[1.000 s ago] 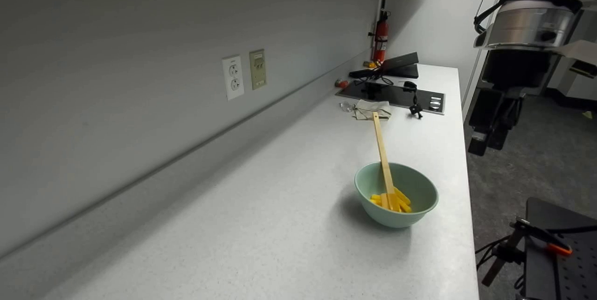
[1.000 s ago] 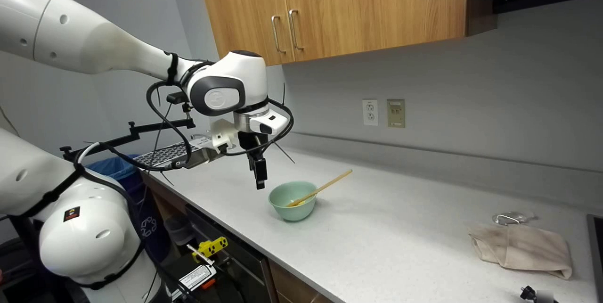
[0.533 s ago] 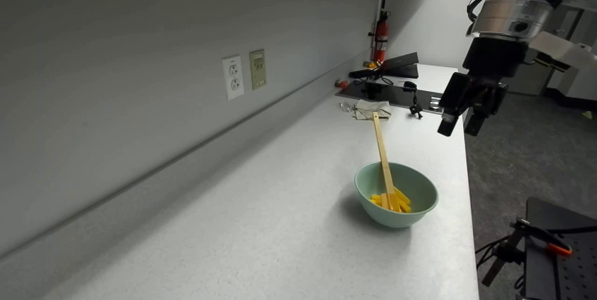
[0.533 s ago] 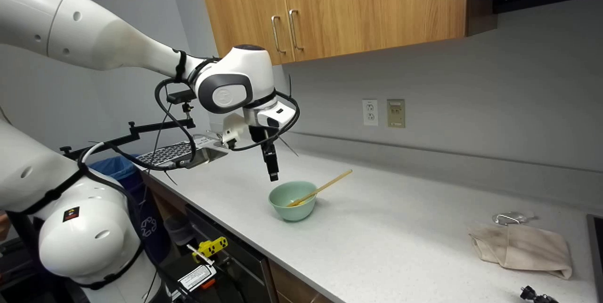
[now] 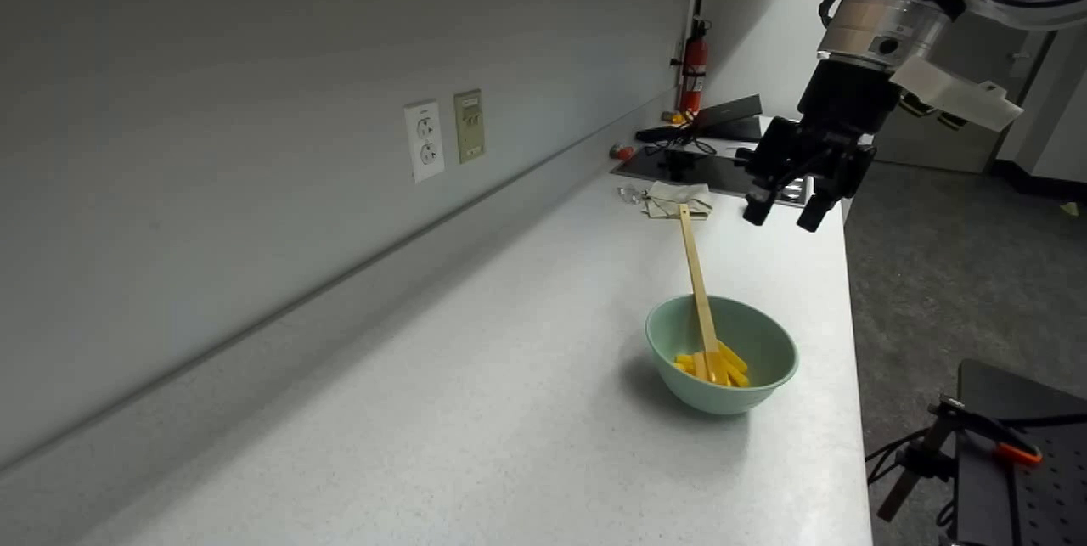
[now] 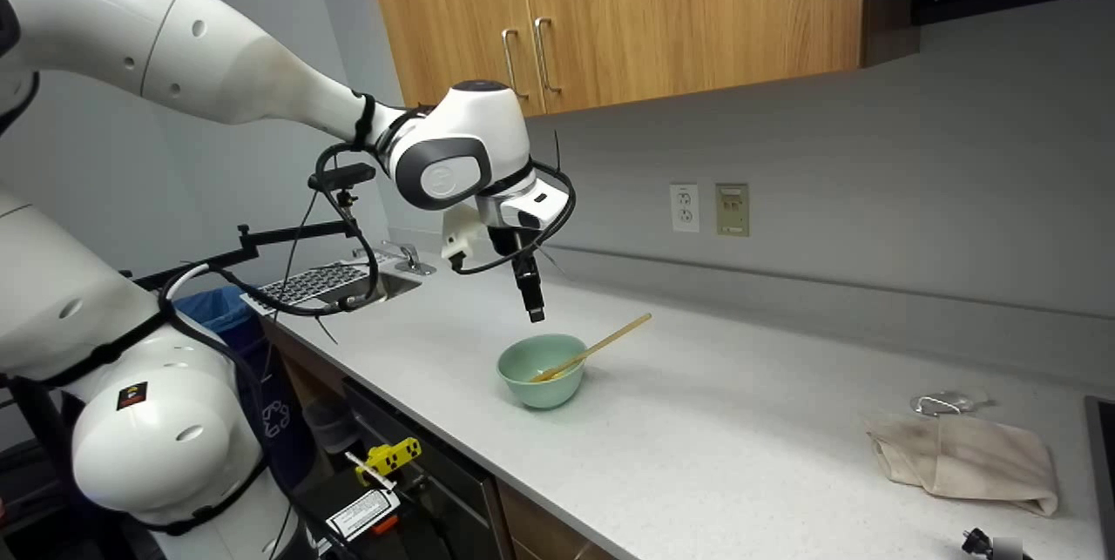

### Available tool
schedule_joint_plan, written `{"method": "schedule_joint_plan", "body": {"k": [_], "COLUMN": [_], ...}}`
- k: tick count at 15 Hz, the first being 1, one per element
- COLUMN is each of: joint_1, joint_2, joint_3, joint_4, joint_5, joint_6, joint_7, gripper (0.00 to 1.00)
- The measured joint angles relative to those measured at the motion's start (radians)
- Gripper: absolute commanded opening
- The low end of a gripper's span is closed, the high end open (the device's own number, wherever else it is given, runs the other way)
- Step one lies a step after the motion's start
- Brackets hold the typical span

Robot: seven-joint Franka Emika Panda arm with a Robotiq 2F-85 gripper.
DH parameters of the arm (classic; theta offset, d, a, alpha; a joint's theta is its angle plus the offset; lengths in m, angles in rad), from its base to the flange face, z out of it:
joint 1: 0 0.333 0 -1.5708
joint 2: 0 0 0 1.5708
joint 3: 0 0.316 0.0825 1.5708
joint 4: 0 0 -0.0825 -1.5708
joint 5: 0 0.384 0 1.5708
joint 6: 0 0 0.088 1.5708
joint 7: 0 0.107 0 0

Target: Use the ladle to stir in the bowl

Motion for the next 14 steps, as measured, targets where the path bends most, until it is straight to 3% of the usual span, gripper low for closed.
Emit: {"method": "schedule_joint_plan", "body": {"k": [8,14], "joint_1": [0.003,-0.033], "joint_2": [0.005,0.045], "joint_3": [0.0,-0.002], "joint_4": [0.003,0.047], "joint_5": [0.002,-0.005], "joint_6": [0.0,0.044], "joint_7": [0.001,0.064], "gripper": [1.0,1.0]}}
